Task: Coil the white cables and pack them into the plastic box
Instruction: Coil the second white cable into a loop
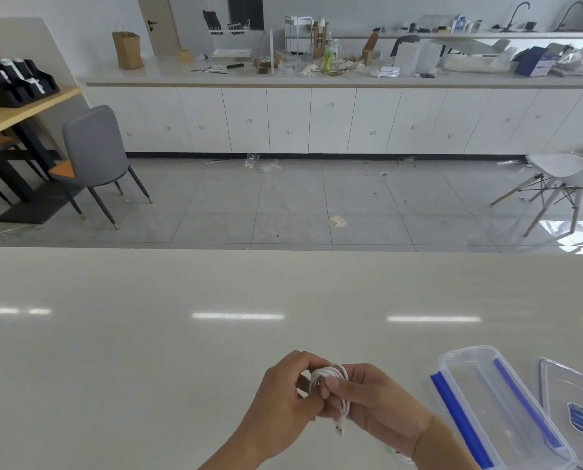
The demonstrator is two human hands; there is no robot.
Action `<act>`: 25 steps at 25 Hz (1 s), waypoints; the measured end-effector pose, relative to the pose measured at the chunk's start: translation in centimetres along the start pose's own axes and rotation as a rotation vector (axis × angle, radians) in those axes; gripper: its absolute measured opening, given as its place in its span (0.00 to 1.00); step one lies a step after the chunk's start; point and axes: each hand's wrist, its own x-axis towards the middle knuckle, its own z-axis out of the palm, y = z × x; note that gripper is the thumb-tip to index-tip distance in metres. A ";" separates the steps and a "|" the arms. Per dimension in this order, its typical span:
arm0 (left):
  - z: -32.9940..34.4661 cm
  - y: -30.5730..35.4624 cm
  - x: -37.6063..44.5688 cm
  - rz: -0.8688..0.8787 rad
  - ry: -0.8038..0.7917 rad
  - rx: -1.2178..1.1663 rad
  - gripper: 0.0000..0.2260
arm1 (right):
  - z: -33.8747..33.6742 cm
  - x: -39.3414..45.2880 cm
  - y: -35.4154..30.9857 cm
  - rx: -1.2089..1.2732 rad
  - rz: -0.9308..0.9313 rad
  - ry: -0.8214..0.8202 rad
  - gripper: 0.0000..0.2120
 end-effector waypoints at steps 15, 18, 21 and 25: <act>0.0 -1.0 1.0 -0.146 0.116 -0.117 0.10 | 0.6 0.6 1.1 -0.468 -0.080 0.630 0.05; -0.9 -1.3 1.2 -0.225 -0.021 -0.248 0.09 | 0.4 0.4 1.0 -0.405 -0.082 0.609 0.01; -1.8 -1.9 1.3 -0.245 -0.159 -0.454 0.11 | 0.1 0.1 0.8 -0.239 -0.028 0.548 0.06; -2.2 -2.8 1.3 -0.245 -0.204 -0.768 0.14 | 0.1 0.0 0.7 -0.057 0.075 0.420 0.10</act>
